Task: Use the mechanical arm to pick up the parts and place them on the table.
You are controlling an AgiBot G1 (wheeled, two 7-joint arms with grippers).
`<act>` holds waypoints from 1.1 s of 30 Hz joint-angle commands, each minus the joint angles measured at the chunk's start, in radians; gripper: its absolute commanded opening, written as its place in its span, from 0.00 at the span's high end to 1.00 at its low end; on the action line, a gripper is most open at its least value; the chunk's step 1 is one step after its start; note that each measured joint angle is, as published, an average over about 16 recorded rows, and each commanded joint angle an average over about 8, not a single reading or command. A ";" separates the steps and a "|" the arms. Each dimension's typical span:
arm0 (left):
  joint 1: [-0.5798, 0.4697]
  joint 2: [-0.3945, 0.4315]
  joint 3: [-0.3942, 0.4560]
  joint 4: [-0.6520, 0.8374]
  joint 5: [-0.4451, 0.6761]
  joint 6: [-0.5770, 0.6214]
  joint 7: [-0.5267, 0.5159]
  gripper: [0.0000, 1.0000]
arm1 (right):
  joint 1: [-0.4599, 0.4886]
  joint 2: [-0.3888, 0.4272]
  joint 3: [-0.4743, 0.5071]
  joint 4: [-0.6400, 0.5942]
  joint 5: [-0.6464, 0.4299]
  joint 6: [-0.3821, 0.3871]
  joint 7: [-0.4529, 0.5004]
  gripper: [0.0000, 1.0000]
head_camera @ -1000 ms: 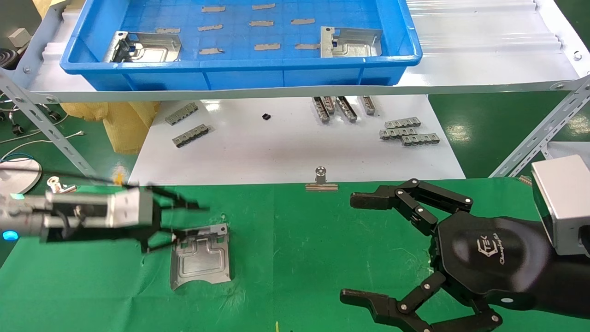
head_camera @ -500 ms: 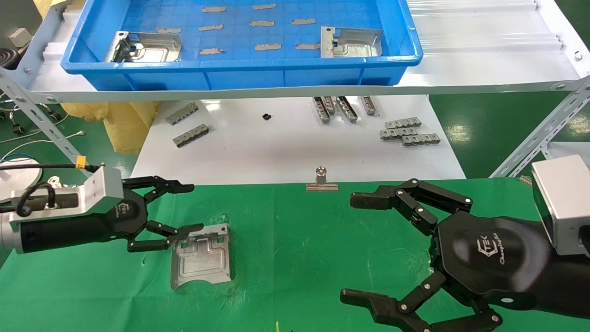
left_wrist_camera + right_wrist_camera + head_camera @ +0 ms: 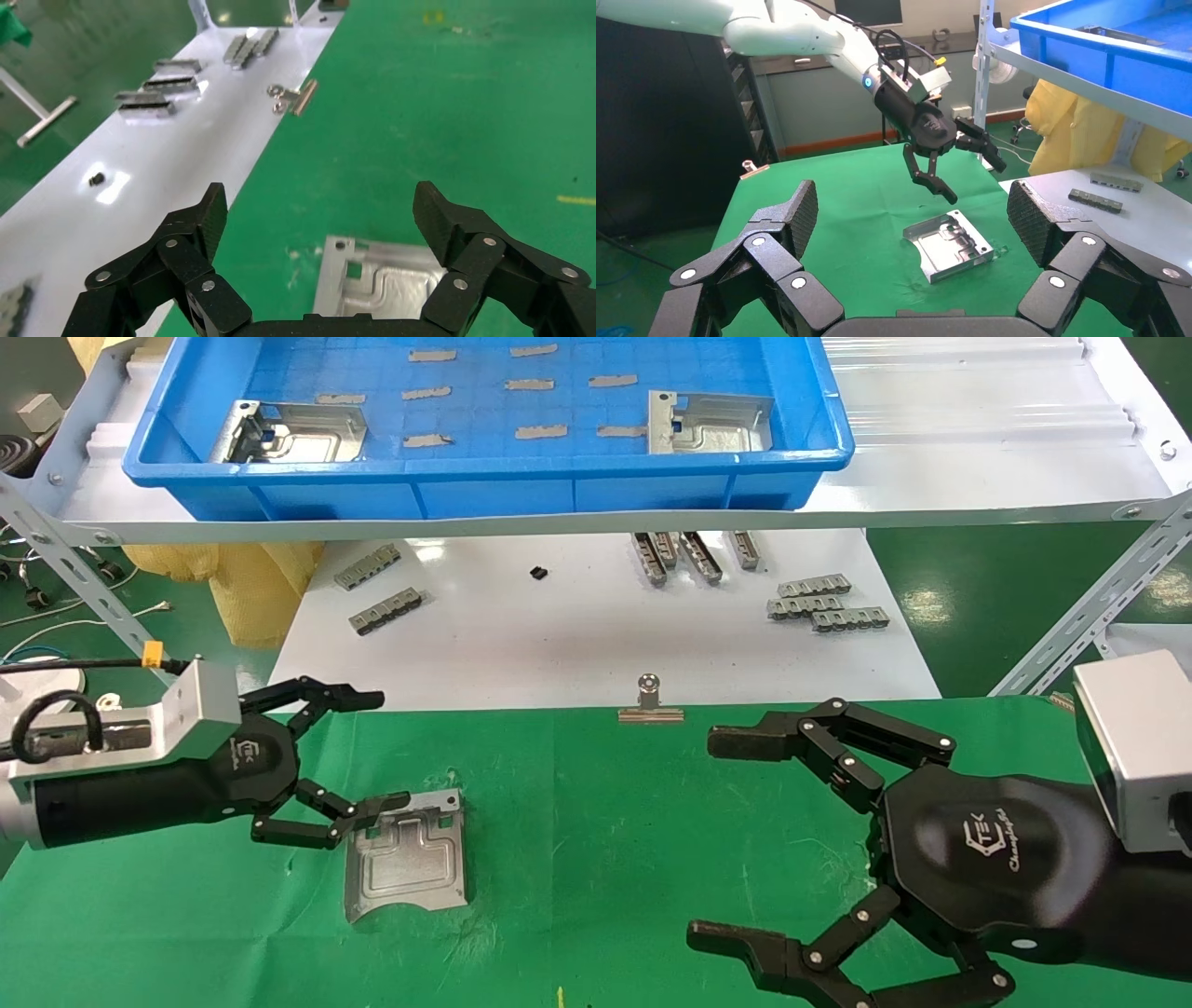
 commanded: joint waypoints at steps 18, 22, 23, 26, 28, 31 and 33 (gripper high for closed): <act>0.178 -0.097 -0.130 -0.396 -0.119 -0.035 -0.270 0.00 | 0.000 0.000 0.000 0.000 0.000 0.000 0.000 0.00; 0.216 -0.118 -0.158 -0.480 -0.144 -0.043 -0.327 0.00 | 0.000 0.000 0.000 0.000 0.000 0.000 0.000 0.00; 0.225 -0.123 -0.164 -0.501 -0.150 -0.045 -0.341 0.00 | 0.000 0.000 0.000 0.000 0.000 0.000 0.000 0.00; 0.253 -0.138 -0.185 -0.563 -0.169 -0.050 -0.384 0.00 | 0.000 0.000 0.000 0.000 0.000 0.000 0.000 0.00; 0.272 -0.149 -0.199 -0.606 -0.181 -0.054 -0.413 0.00 | 0.000 0.000 0.000 0.000 0.000 0.000 0.000 0.00; 0.301 -0.164 -0.220 -0.669 -0.200 -0.060 -0.455 0.00 | 0.000 0.000 0.000 0.000 0.000 0.000 0.000 0.00; 0.319 -0.175 -0.233 -0.710 -0.213 -0.063 -0.484 0.00 | 0.000 0.000 0.000 0.000 0.000 0.000 0.000 0.00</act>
